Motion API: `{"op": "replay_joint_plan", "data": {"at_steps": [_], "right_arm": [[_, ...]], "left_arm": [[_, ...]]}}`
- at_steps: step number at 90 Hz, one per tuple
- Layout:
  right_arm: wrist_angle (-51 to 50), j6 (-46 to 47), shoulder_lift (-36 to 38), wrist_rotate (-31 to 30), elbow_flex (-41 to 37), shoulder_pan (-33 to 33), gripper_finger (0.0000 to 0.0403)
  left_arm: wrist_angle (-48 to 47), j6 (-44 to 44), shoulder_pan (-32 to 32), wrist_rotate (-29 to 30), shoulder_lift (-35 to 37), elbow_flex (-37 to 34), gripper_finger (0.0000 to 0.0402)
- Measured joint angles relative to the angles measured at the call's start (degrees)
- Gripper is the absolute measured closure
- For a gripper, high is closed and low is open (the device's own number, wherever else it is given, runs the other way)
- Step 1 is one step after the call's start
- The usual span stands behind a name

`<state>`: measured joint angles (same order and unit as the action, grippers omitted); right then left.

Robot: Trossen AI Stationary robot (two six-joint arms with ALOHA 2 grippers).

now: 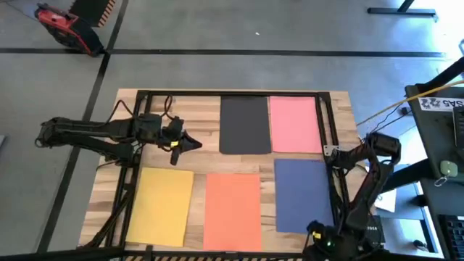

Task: Organize paper
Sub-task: Stack the blue paper on top of the stacked blue papers

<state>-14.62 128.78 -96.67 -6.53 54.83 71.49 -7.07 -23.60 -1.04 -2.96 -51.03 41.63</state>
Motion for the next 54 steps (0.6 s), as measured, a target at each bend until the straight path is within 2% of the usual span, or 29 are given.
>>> {"op": "replay_joint_plan", "data": {"at_steps": [25,54], "right_arm": [[-6.1,0.2,-4.8,1.4,5.1,1.0,0.0403],[-14.6,0.3,-5.5,1.6,5.7,1.3,0.0403]], "left_arm": [[0.0,0.0,0.0,0.3,0.0,0.0,0.0402],[0.0,0.0,0.0,0.6,0.0,0.0,0.0402]]}}
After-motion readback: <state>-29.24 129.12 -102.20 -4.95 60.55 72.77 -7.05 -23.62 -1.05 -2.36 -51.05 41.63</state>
